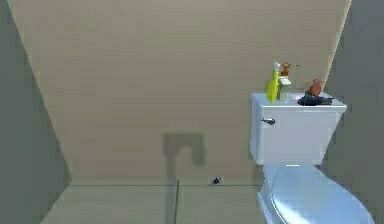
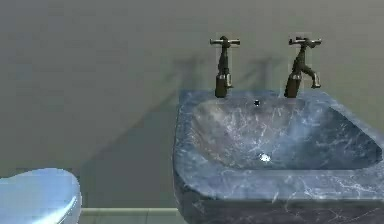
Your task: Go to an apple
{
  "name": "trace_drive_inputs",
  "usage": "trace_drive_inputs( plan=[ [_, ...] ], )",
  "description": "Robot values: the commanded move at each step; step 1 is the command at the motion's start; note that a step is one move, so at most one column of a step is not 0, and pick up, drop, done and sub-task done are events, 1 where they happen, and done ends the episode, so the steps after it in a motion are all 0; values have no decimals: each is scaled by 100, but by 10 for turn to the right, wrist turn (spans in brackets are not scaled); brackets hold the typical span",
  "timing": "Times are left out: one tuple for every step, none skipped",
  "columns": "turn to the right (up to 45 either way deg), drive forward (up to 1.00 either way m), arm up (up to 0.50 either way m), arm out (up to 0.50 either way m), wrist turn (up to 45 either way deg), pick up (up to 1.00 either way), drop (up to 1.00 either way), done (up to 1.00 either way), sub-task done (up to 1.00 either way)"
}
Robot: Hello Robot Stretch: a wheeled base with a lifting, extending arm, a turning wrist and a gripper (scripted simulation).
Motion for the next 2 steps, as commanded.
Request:
trace_drive_inputs(
  plan=[
    [-450, 0, 0, 0, 0, 0, 0, 0, 0],
    [-450, 0, 0, 0, 0, 0, 0, 0, 0]
  ],
)
